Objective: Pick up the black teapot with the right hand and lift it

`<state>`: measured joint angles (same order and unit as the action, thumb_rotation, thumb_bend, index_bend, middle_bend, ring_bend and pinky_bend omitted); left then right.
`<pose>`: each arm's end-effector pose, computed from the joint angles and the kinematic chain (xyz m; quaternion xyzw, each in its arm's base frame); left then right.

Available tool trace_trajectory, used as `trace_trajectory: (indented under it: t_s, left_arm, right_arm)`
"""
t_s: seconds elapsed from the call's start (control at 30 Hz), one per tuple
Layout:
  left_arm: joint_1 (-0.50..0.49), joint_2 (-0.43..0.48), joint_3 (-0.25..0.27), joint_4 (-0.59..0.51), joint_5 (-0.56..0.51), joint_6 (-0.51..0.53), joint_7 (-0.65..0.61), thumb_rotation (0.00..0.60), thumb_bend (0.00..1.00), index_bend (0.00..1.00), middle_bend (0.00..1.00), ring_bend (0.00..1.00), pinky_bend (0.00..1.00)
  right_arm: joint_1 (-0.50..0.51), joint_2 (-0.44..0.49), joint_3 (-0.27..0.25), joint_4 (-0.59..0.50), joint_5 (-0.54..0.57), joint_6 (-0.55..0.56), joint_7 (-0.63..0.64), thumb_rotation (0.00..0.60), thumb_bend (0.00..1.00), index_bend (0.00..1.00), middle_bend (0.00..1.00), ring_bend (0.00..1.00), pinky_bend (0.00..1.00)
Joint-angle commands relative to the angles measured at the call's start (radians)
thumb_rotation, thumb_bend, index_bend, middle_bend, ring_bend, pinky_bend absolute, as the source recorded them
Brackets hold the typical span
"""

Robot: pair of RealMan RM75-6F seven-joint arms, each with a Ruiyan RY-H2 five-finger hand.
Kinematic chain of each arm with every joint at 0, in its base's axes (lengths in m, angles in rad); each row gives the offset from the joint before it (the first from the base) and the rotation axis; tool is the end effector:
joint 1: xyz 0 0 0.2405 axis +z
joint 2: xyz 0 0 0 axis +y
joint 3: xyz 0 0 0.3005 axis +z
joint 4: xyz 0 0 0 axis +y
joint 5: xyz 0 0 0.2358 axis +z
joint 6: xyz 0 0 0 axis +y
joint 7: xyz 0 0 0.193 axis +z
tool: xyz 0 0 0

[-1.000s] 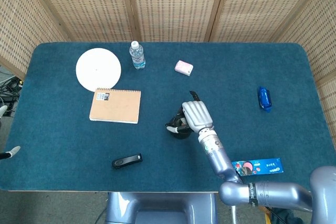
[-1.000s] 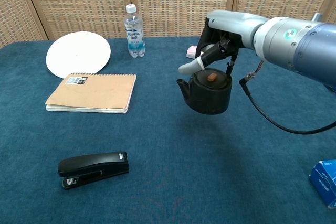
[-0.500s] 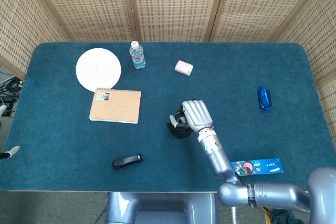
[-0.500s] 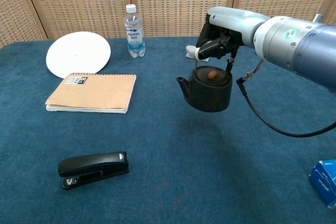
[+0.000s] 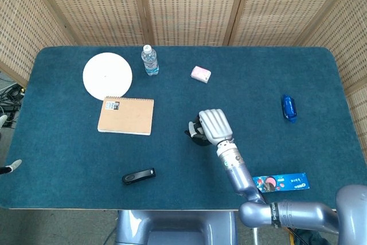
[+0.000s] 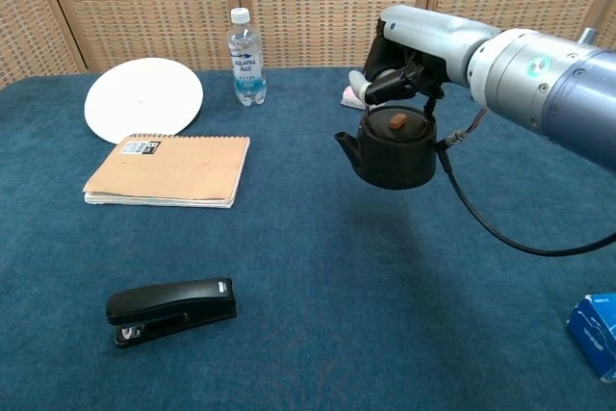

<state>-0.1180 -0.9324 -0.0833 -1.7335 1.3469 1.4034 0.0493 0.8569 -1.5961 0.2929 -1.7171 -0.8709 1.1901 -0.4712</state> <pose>-0.3647 0.2522 0.2139 -0.5823 -0.3905 -0.3317 0.6312 -0.0684 -0.4210 -0.0366 0.6618 -0.4289 0.4627 0.4049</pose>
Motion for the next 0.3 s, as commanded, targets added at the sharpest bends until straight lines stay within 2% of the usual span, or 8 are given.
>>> trace_trajectory:
  t_s: [0.03,0.3]
  left_arm:
    - [0.000,0.000,0.000,0.000,0.000,0.001,-0.001,0.600,0.00,0.00,0.00,0.00,0.00]
    - [0.002,0.002,0.000,0.000,0.002,0.003,-0.005,0.600,0.00,0.00,0.00,0.00,0.00]
  right_arm:
    - [-0.003,0.000,-0.003,0.004,-0.010,-0.003,0.001,0.476,0.92,1.00,1.00,0.99,0.96]
    - [-0.006,0.005,-0.013,0.004,-0.039,-0.002,-0.023,0.526,0.98,1.00,1.00,0.99,0.98]
